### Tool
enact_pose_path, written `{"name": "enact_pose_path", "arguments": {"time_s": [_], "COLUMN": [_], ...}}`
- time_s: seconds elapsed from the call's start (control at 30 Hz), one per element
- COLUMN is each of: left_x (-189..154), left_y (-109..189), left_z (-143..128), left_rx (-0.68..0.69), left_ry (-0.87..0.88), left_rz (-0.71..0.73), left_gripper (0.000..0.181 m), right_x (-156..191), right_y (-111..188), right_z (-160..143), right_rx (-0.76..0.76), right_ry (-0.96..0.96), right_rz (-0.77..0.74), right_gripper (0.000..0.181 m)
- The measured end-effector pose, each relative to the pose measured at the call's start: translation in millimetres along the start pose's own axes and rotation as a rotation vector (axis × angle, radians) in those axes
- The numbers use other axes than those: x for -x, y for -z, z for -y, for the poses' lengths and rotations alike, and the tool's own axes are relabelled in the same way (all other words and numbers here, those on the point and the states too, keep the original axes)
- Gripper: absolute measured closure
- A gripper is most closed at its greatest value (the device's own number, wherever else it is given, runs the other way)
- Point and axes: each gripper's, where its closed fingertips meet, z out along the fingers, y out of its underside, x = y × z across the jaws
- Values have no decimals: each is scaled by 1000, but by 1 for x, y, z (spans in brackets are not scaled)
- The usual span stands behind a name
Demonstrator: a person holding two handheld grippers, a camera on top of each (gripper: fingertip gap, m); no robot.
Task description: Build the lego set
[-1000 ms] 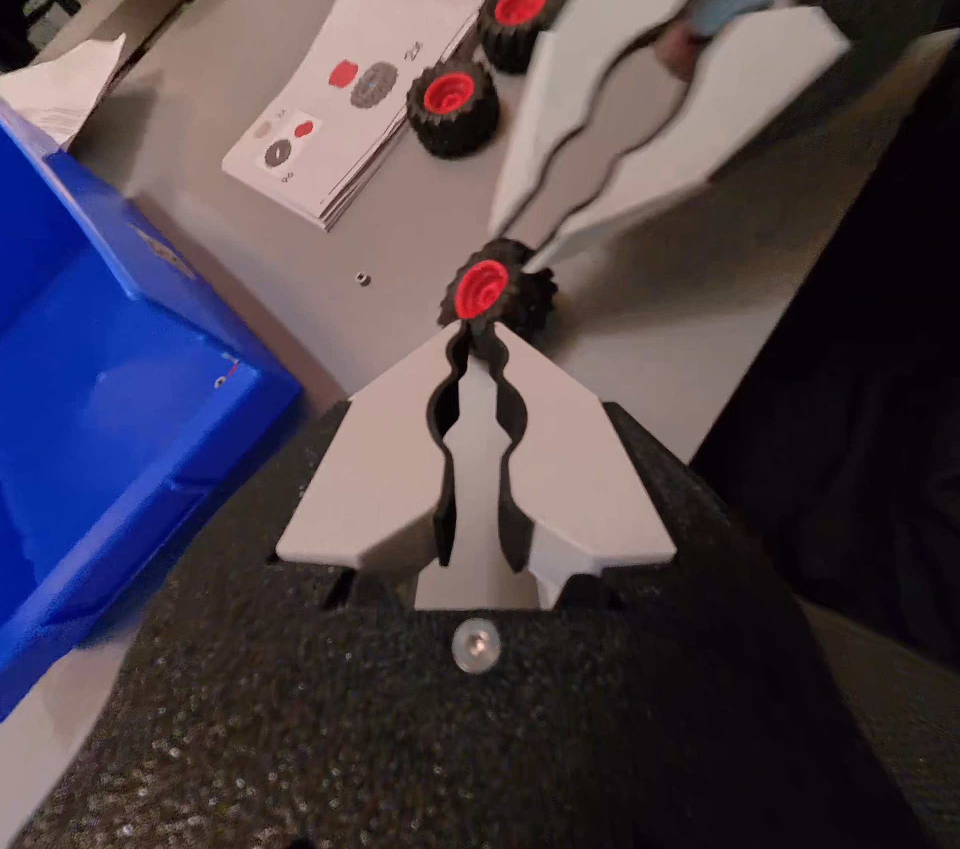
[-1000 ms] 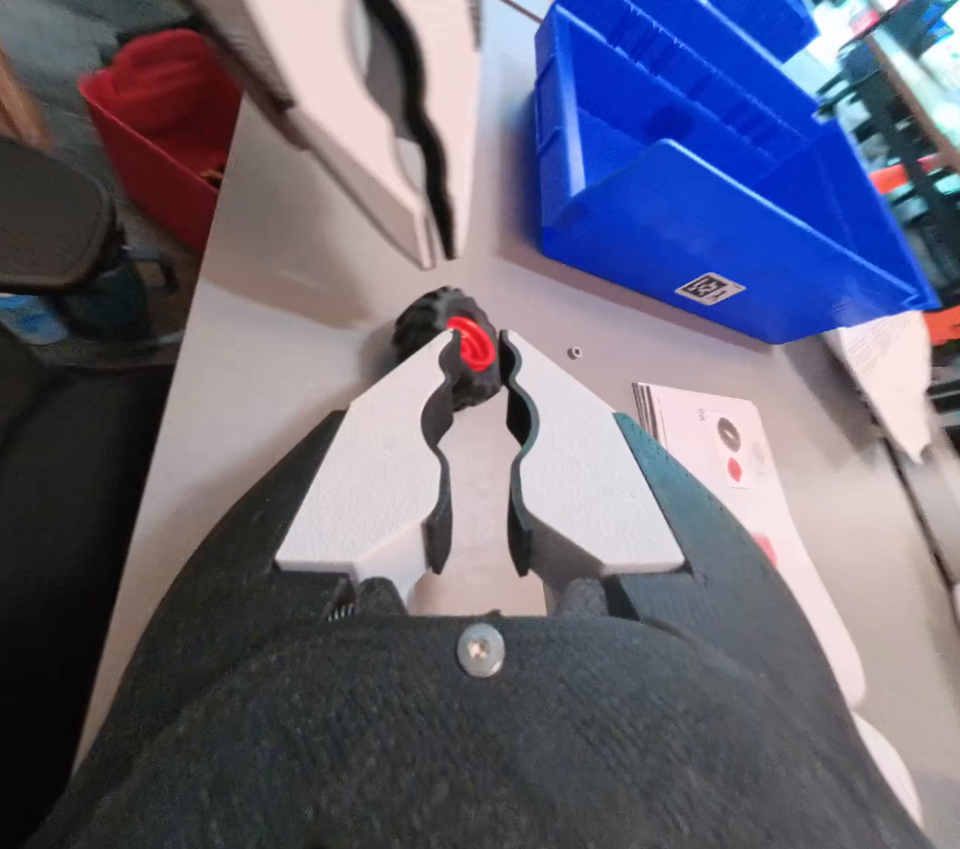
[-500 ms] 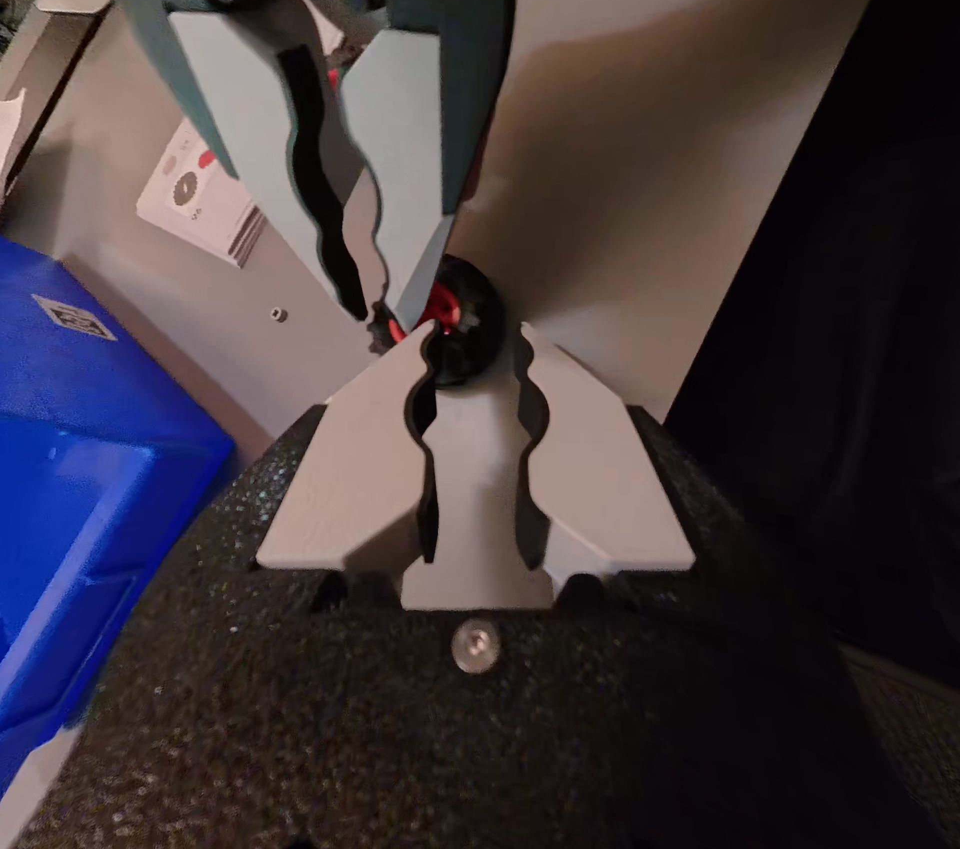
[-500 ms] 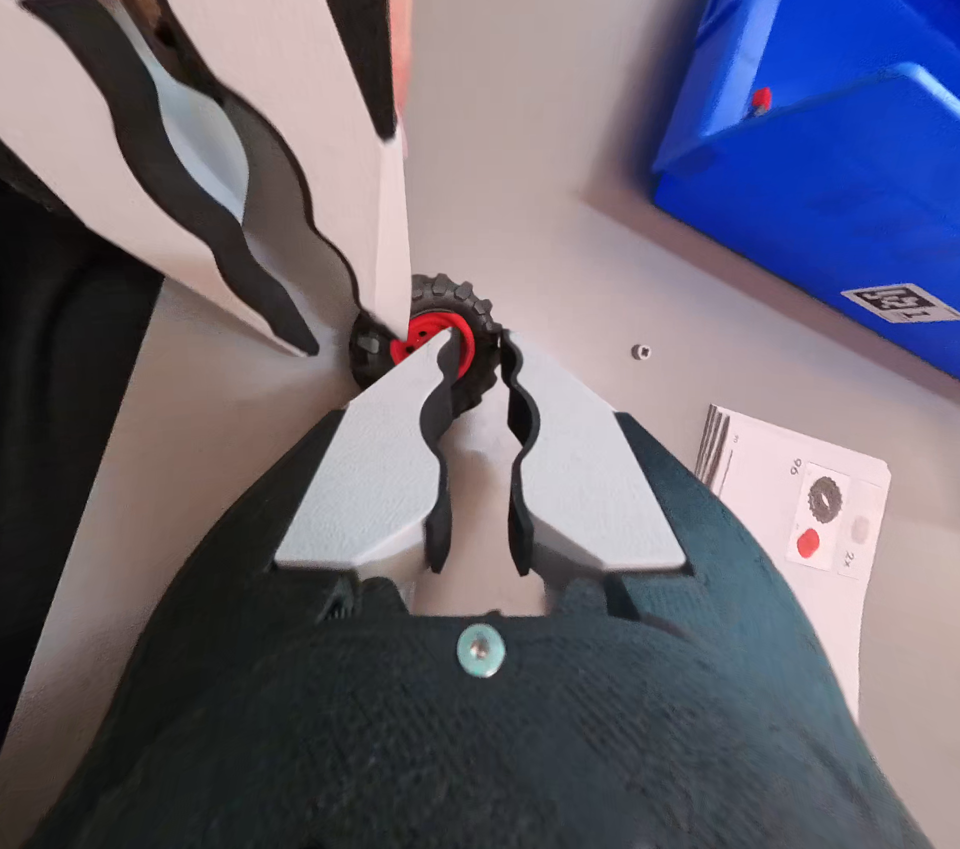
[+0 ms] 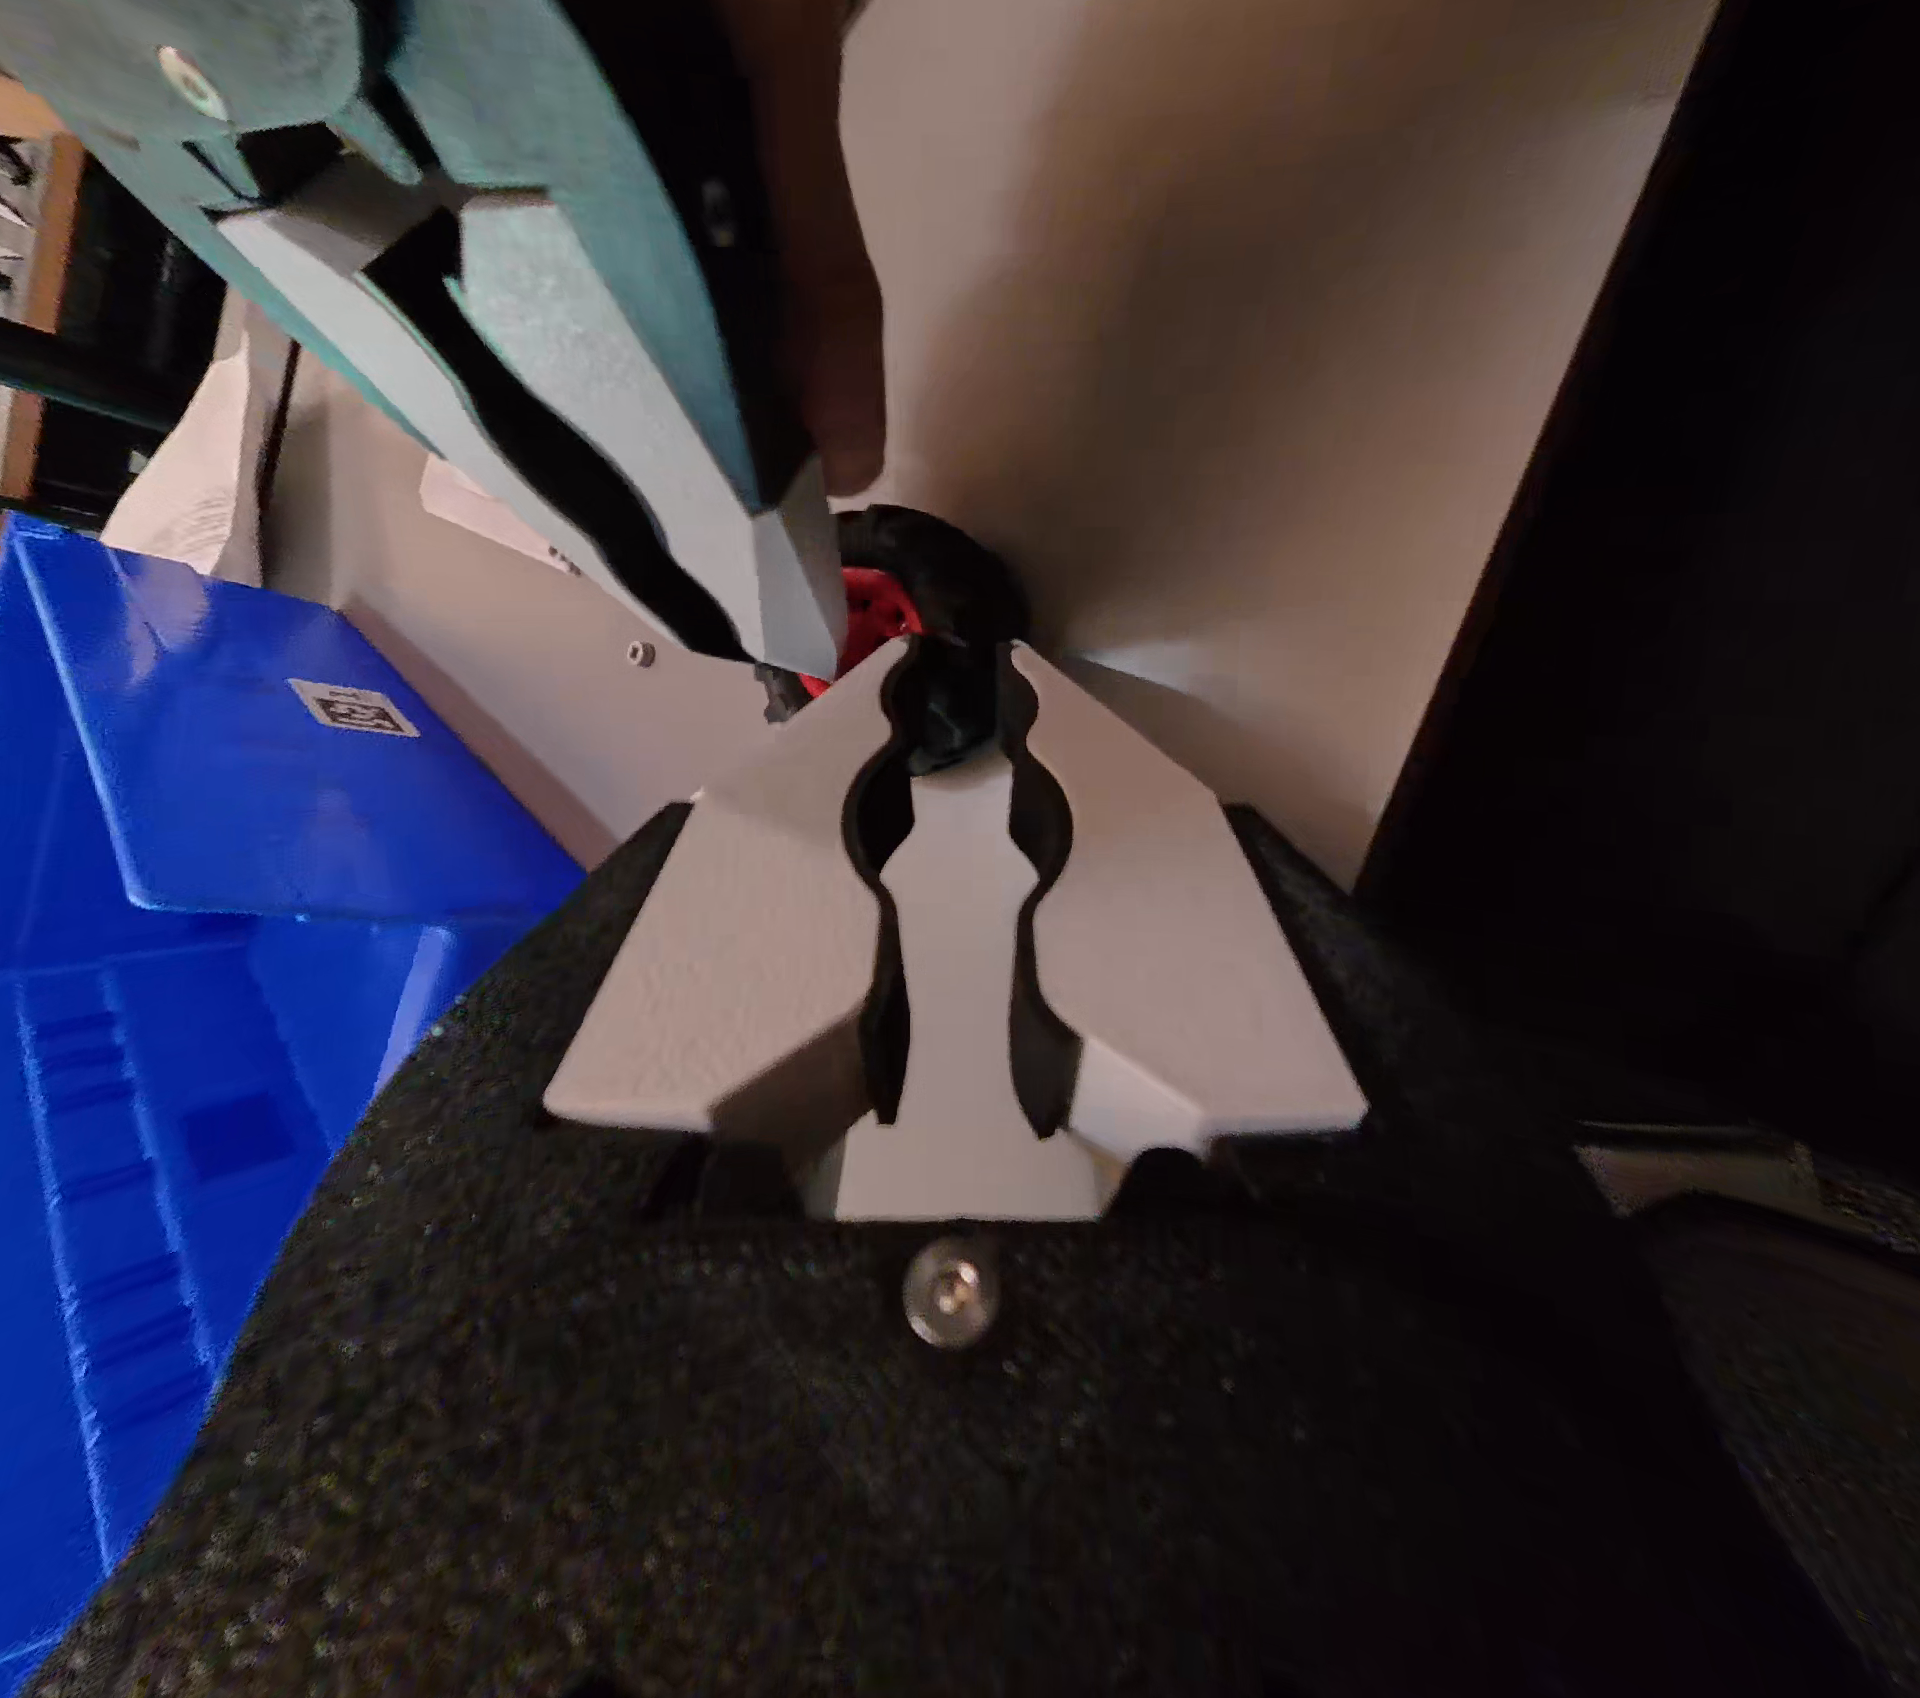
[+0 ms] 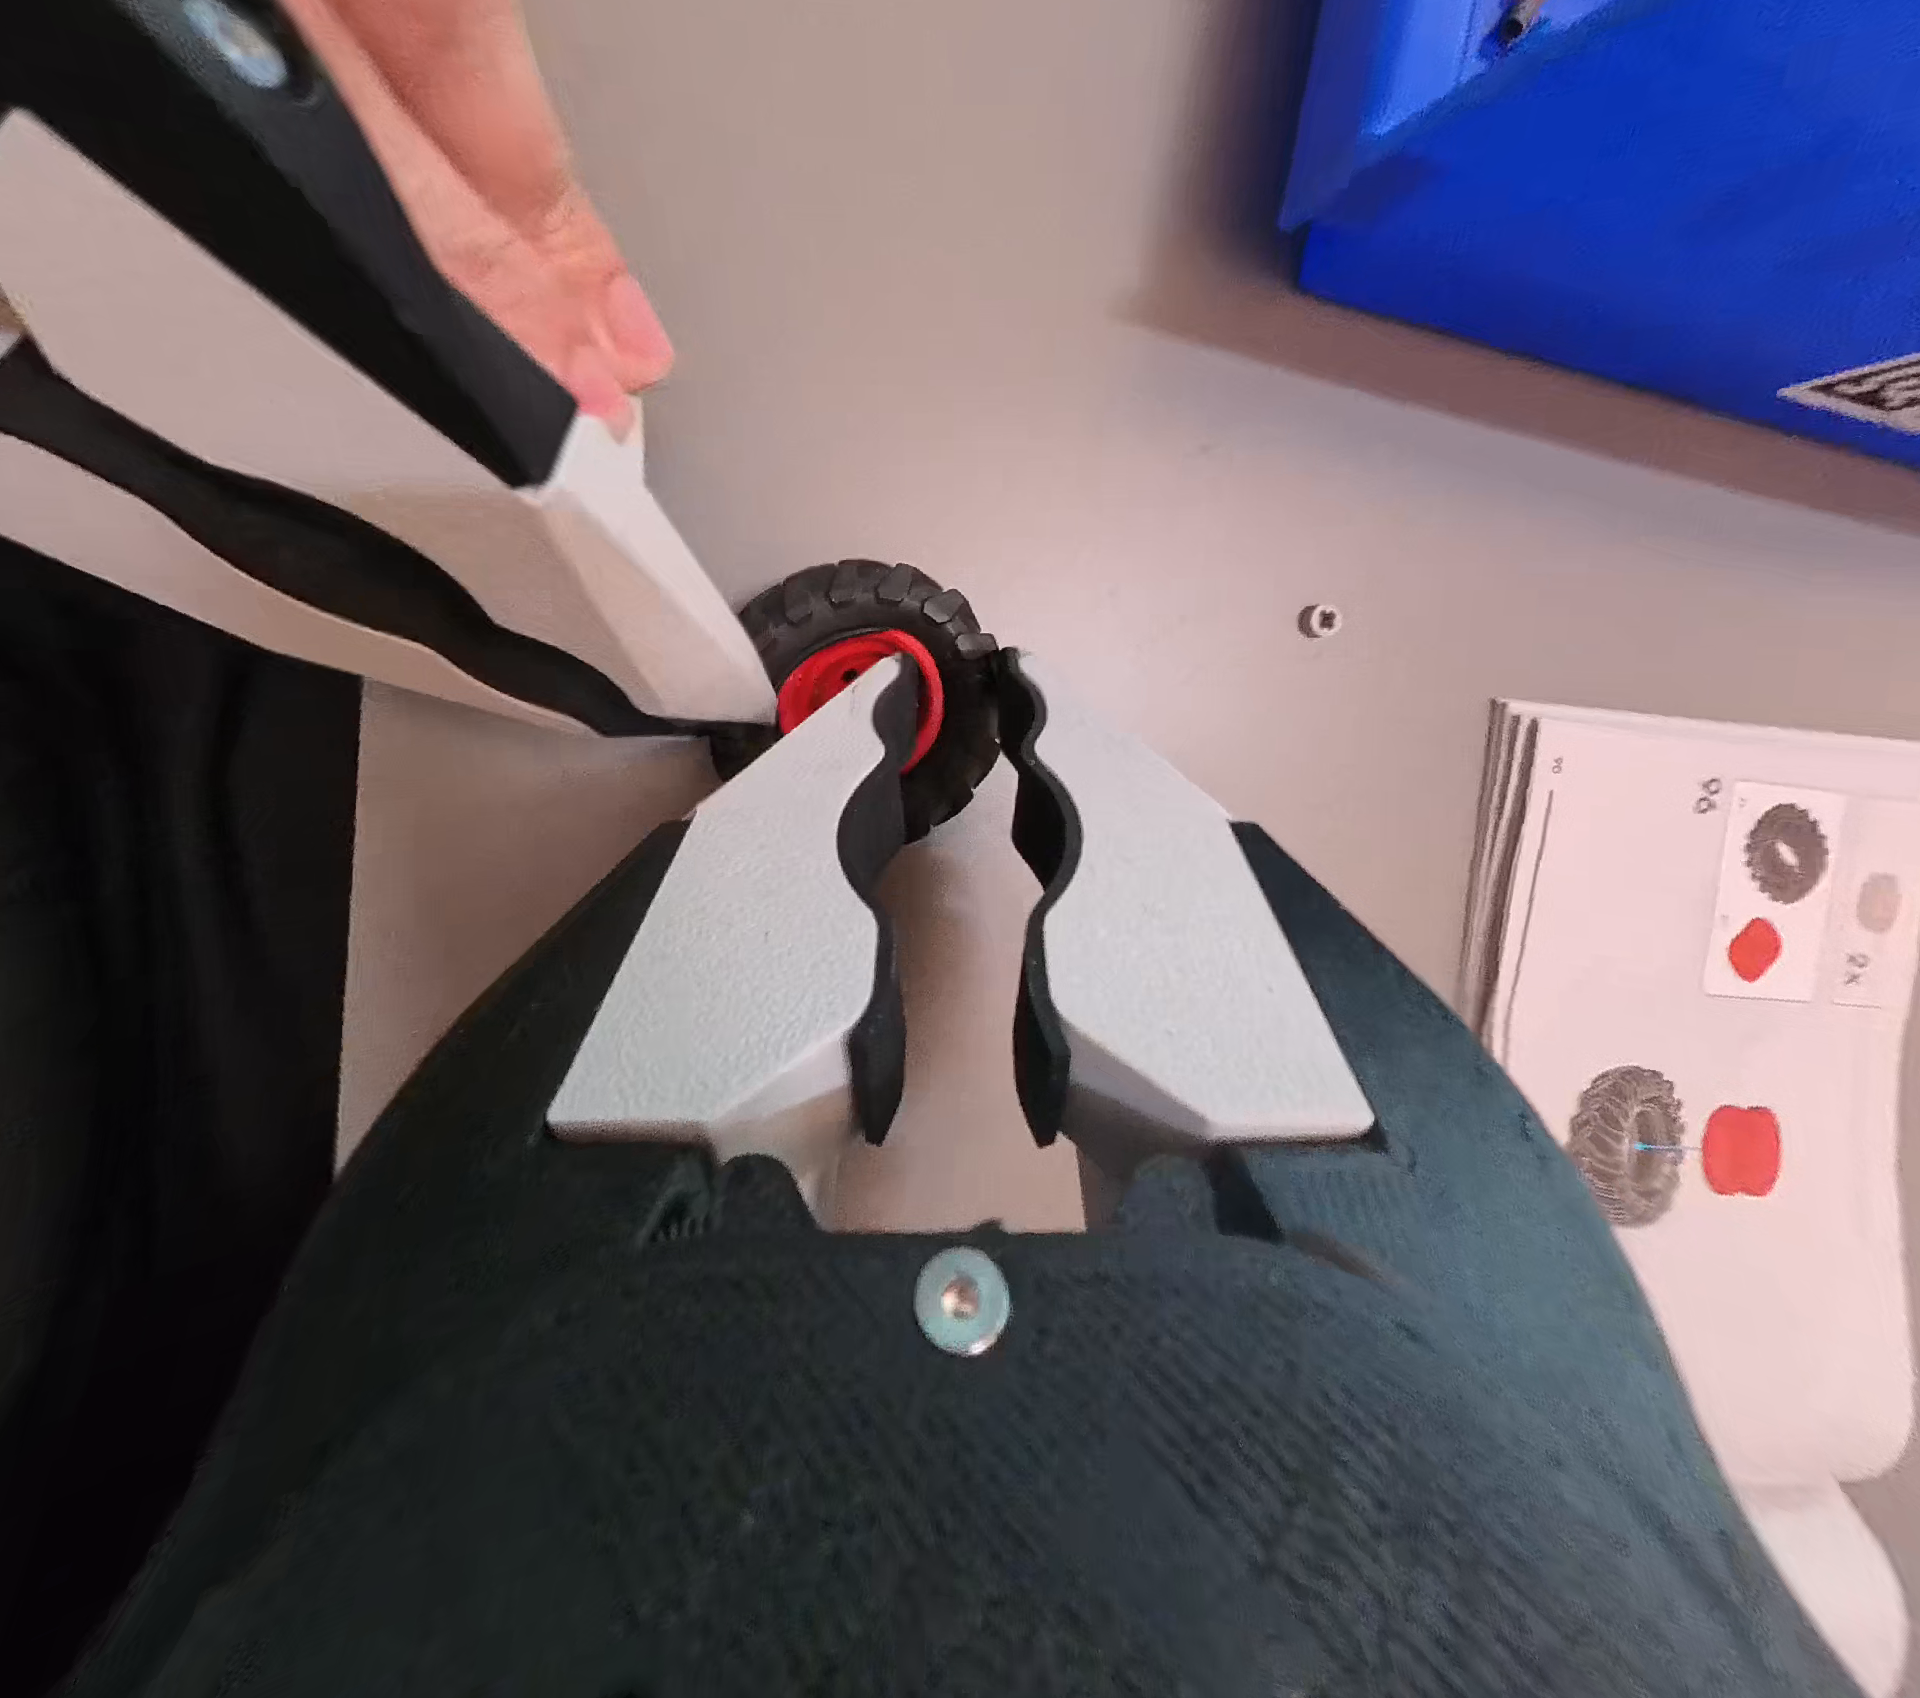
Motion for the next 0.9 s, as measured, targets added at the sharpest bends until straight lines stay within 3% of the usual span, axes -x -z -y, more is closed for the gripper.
{"name": "enact_pose_path", "arguments": {"time_s": [0.03,0.27,0.4,0.5,0.6,0.73,0.9], "left_x": [0,-2,5,31,40,32,27], "left_y": [0,1,7,19,20,5,-3], "left_z": [0,-1,-1,-6,-2,-8,-11], "left_rx": [-7,0,-114,-141,-122,-11,4], "left_ry": [-4,-38,138,231,122,12,447], "left_rz": [6,51,-2,49,52,-59,-129], "left_gripper": [171,172,170,173,181,181,181], "right_x": [0,0,0,-1,0,0,0], "right_y": [0,0,1,1,1,1,3], "right_z": [-1,-1,-1,-1,0,0,1], "right_rx": [6,3,-77,-127,-112,-106,-143], "right_ry": [-7,-35,-68,-73,-46,-23,-5], "right_rz": [9,-8,-34,-58,-77,-109,-205], "right_gripper": [167,168,168,168,168,168,168]}}
